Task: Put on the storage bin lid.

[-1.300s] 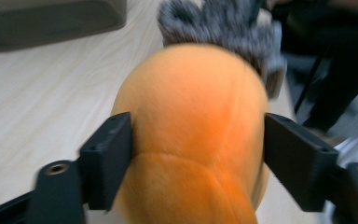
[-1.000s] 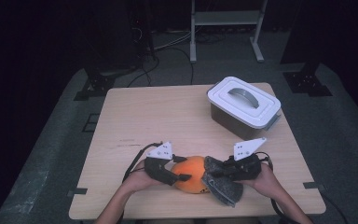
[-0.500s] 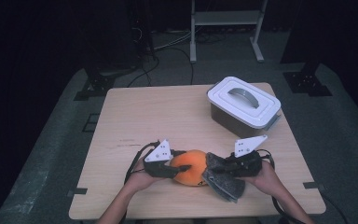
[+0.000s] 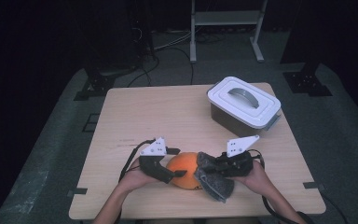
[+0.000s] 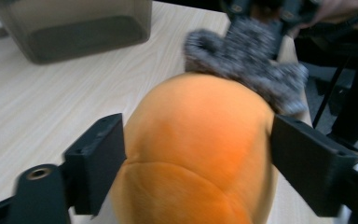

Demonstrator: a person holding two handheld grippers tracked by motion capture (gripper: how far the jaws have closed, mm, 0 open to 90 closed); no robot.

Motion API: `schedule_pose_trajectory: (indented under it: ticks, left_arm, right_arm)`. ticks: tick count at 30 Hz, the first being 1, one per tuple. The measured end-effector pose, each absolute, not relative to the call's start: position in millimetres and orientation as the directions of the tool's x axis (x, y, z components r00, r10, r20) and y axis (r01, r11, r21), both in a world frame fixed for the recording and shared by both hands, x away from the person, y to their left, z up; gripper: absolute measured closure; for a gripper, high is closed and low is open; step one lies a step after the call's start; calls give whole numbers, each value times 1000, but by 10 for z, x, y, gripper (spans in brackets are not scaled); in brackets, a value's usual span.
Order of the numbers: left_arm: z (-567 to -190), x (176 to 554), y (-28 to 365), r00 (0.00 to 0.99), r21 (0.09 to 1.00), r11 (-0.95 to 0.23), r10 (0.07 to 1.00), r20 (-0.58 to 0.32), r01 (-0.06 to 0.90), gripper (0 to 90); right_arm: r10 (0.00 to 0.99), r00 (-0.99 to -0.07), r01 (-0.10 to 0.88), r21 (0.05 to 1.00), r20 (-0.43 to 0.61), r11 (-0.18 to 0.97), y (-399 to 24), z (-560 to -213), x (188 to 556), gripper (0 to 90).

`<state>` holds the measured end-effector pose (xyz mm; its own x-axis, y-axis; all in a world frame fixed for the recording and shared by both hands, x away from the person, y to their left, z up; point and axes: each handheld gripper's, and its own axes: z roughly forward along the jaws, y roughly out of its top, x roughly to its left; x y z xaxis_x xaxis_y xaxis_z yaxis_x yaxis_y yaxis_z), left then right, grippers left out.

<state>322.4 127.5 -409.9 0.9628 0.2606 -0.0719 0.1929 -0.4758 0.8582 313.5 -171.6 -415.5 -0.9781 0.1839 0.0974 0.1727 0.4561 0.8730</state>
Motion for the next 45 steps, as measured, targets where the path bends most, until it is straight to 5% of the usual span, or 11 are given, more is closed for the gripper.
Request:
schedule_pose_trajectory:
  ticks: [3,5,9,13,19,26,39,45]
  left_arm:
    - [-4153,3242,1271,967,843,-494,231,-109,213,185]
    - [-4162,3213,1261,975,844,-506,208,-78,175,292]
    - [-4132,3156,1230,975,869,-489,219,33,81,476]
    - [-4135,3110,1170,953,899,-437,256,163,-37,523]
    - [-4189,3172,1174,952,898,-441,276,129,6,466]
    - [-4215,3246,1303,956,881,-450,292,-11,147,224]
    - [-4303,3278,1388,976,872,-470,217,-36,136,322]
    - [-4205,3285,1418,969,871,-462,240,-59,168,189]
  right_arm:
    - [171,-982,157,868,85,471,-1688,-4152,3071,742]
    - [168,-983,145,860,71,489,-1686,-4132,3043,743]
    - [182,-982,133,860,47,492,-1719,-4050,3064,747]
    - [204,-979,115,883,23,454,-1760,-3902,3130,747]
    - [218,-976,117,863,8,491,-1697,-3940,3212,748]
    - [211,-976,154,854,53,498,-1729,-4189,3160,750]
    - [252,-966,183,850,61,494,-1899,-4125,3183,750]
    - [212,-977,139,856,35,498,-1644,-4080,3218,751]
